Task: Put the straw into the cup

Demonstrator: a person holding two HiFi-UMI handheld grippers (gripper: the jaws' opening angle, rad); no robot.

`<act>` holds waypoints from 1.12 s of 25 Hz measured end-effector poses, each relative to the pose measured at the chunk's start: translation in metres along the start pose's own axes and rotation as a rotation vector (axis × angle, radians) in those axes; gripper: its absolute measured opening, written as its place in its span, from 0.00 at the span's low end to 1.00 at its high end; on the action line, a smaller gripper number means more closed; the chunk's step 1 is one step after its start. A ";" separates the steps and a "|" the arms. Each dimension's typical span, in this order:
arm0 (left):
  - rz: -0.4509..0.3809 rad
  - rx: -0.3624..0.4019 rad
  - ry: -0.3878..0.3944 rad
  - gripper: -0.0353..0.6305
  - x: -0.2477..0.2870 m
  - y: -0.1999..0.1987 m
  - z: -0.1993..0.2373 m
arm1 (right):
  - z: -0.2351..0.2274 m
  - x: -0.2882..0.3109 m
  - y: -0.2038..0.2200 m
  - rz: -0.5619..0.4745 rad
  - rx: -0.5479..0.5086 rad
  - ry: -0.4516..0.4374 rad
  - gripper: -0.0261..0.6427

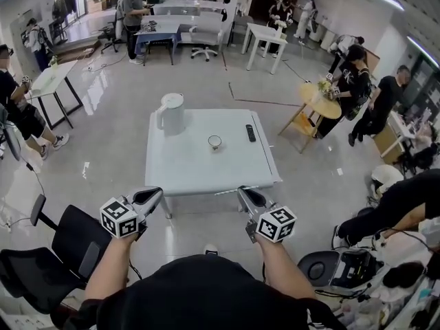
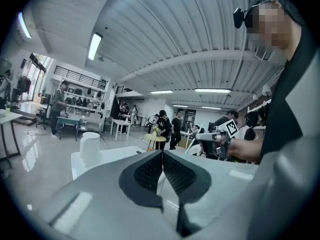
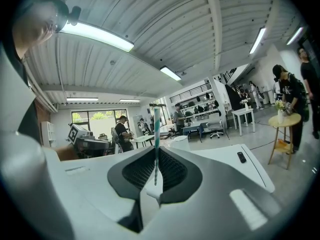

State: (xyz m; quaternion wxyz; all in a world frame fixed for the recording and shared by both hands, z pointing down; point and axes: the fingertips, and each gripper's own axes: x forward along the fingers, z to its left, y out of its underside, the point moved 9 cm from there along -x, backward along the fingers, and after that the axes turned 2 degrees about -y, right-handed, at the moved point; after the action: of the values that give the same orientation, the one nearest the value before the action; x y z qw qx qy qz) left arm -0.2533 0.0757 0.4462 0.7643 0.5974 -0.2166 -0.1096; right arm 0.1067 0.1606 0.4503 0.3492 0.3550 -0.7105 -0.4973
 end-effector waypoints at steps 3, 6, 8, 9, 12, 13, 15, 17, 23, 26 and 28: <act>0.011 -0.006 -0.004 0.06 0.012 -0.002 0.012 | -0.015 0.013 -0.003 0.009 0.003 0.000 0.12; 0.015 -0.019 -0.014 0.06 0.022 -0.004 0.023 | -0.030 0.026 -0.005 0.027 0.010 -0.005 0.12; 0.016 -0.030 -0.023 0.06 0.030 -0.005 0.031 | -0.042 0.033 -0.006 0.039 0.012 -0.007 0.12; 0.017 -0.035 -0.027 0.06 0.035 -0.005 0.035 | -0.049 0.038 -0.007 0.042 0.013 -0.008 0.12; 0.025 -0.048 -0.038 0.06 0.048 -0.003 0.046 | -0.066 0.048 -0.009 0.046 0.018 -0.010 0.12; 0.029 -0.051 -0.038 0.06 0.053 -0.003 0.048 | -0.071 0.050 -0.010 0.047 0.022 -0.008 0.12; 0.038 -0.054 -0.038 0.07 0.065 -0.005 0.051 | -0.083 0.052 -0.012 0.048 0.027 -0.005 0.12; 0.050 -0.053 -0.039 0.07 0.079 -0.009 0.052 | -0.096 0.054 -0.016 0.048 0.029 -0.007 0.12; 0.055 -0.057 -0.038 0.07 0.112 -0.023 0.050 | -0.129 0.057 -0.030 0.054 0.034 -0.014 0.12; 0.053 -0.054 -0.048 0.07 0.125 -0.030 0.050 | -0.146 0.058 -0.037 0.054 0.035 -0.017 0.12; 0.050 -0.051 -0.058 0.08 0.132 -0.035 0.052 | -0.155 0.061 -0.041 0.055 0.035 -0.023 0.12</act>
State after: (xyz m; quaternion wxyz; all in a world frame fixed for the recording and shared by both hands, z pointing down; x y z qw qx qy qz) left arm -0.1576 -0.0349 0.4493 0.7753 0.5686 -0.2507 -0.1132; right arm 0.2141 0.0270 0.4607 0.3484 0.3356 -0.7324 -0.4792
